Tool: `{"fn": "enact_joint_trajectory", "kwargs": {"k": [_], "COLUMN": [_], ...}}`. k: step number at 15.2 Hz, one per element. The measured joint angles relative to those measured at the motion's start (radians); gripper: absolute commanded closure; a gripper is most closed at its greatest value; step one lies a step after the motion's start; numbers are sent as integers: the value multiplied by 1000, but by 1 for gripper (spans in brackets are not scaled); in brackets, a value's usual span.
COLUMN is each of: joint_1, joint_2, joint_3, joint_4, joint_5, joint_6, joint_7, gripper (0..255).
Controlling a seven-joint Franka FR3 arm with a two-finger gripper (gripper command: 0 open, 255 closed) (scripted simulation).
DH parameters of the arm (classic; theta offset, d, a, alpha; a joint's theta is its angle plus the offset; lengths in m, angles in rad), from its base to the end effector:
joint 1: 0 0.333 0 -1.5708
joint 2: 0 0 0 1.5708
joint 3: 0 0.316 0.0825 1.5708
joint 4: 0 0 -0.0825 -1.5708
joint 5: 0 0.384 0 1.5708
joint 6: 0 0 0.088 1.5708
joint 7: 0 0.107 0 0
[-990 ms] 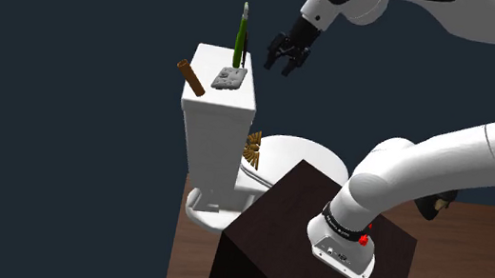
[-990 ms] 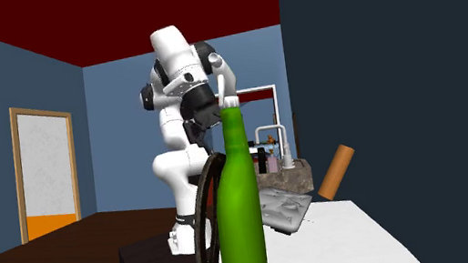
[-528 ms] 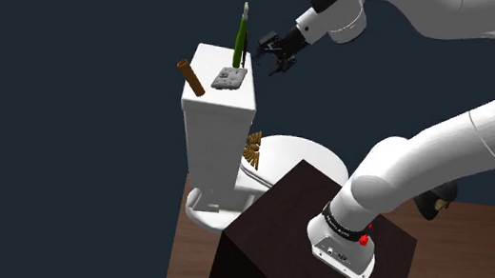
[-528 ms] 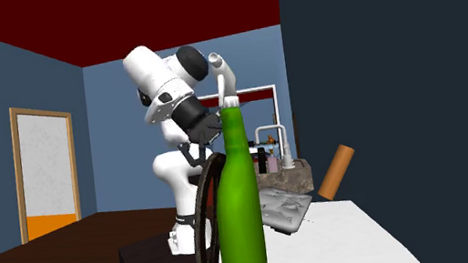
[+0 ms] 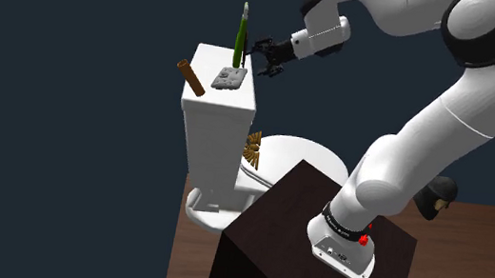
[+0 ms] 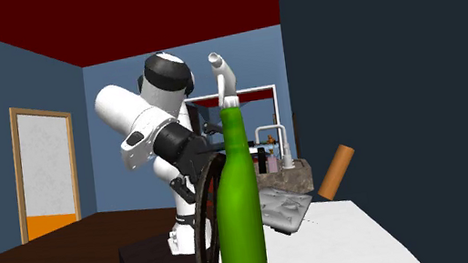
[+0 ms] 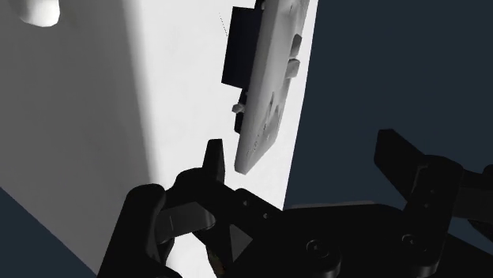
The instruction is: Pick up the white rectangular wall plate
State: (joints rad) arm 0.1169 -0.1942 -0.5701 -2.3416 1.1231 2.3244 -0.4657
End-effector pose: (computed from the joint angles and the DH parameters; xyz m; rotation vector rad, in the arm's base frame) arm 0.4549 -0.2094 0.4236 -2.0953 0.8357 -0.6125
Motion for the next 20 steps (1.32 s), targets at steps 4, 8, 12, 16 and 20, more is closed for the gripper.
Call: {"fn": "enact_joint_trajectory", "kwargs": {"k": [4, 8, 12, 16, 20], "joint_1": [11, 15, 15, 15, 15], "joint_2": [51, 84, 87, 87, 82], "joint_3": [-19, -27, -28, -29, -27], "joint_4": [-1, -10, -11, -11, -10], "joint_5": [94, 143, 148, 148, 141], "joint_6": [0, -3, -3, -3, -2], "joint_7": [-75, -130, -136, -137, -128], "gripper": [0, 0, 255, 255, 255]}}
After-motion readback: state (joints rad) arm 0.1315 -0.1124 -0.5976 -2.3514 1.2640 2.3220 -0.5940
